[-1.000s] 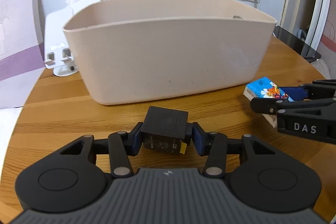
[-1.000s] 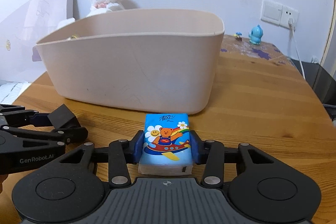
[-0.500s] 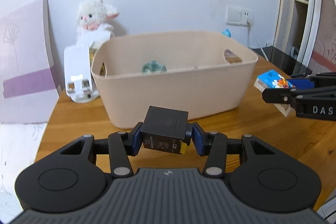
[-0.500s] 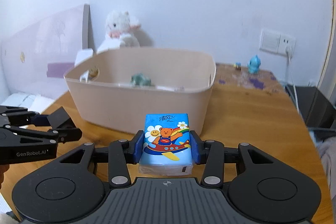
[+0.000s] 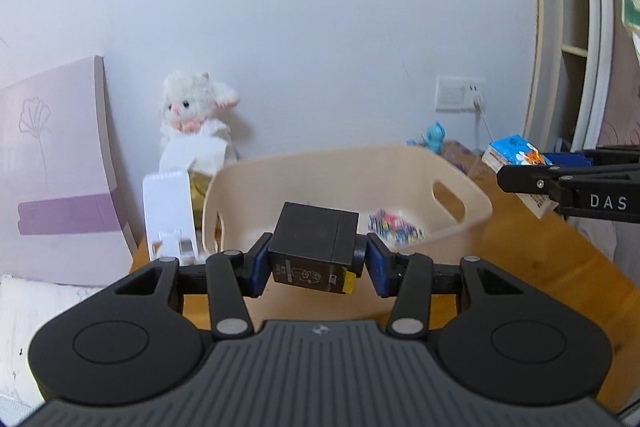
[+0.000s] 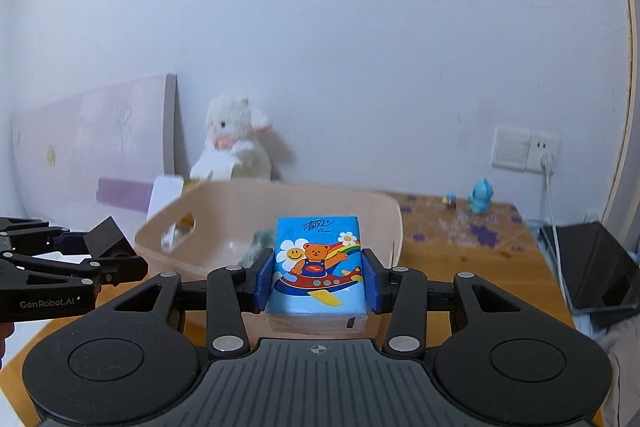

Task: Organize objects
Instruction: 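Lift both items over the basket and open both grippers to drop them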

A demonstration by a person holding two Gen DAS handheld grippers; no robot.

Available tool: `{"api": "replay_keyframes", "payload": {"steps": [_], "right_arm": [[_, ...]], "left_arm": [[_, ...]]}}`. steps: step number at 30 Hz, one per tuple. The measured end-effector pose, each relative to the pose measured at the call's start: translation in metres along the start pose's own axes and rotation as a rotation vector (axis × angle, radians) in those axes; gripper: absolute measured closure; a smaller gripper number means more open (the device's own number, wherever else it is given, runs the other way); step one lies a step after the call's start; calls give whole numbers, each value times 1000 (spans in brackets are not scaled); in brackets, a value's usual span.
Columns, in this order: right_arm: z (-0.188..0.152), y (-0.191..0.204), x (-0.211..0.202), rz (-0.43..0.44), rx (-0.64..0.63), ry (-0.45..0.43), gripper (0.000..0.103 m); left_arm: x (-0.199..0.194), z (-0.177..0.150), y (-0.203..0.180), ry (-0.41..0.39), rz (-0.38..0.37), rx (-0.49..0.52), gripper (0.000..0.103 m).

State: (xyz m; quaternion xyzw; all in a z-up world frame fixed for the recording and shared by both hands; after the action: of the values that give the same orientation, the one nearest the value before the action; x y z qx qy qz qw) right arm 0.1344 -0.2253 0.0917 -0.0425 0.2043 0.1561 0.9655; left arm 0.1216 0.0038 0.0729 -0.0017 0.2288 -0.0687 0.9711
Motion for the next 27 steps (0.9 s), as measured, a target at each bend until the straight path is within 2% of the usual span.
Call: {"api": "replay_keyframes", "payload": {"steps": [9, 13, 19, 27], "right_arm": [[34, 4, 32, -19, -17, -39, 61], [39, 3, 60, -22, 4, -3, 61], [33, 0, 97, -31, 10, 52, 61], [14, -2, 137, -56, 3, 155, 61]], "left_arm": [[47, 31, 3, 0, 25, -28, 53], [79, 36, -2, 35, 49, -9, 53], [120, 34, 2, 118, 57, -66, 53], [153, 20, 5, 189, 94, -70, 53]]}}
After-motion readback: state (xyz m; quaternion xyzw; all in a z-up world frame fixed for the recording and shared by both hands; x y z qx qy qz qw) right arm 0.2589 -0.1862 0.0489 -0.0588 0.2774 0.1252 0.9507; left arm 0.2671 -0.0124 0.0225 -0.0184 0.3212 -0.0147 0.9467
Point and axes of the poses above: each gripper's, at about its wrist camera, not at the fingertips, and x roughly the way its jaws point, y to its left, z to its top, the point moved 1 cm from there along x, roughly the way its jaws point, and after that the axes turned 4 degrees about -x, right-handed, at the moved point
